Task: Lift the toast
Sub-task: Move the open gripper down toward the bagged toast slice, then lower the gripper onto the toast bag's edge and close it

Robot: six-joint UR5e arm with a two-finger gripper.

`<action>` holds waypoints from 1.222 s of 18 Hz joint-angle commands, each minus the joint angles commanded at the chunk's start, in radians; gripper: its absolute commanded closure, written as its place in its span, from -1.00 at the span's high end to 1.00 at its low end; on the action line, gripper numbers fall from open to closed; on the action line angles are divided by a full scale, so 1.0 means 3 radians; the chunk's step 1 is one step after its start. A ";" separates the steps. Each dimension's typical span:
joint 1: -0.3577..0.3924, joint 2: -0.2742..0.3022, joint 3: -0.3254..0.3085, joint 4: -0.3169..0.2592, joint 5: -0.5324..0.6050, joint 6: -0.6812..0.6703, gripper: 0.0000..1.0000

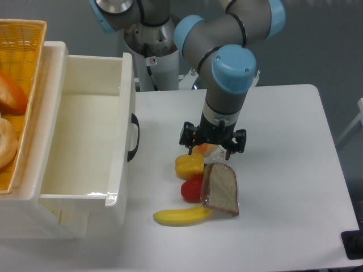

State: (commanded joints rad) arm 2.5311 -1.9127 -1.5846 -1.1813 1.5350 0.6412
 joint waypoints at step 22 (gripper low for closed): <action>-0.0113 -0.0517 0.0143 0.0123 0.0068 -0.0179 1.00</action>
State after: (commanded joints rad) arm 2.4973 -2.0678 -1.5417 -1.1443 1.5554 0.5875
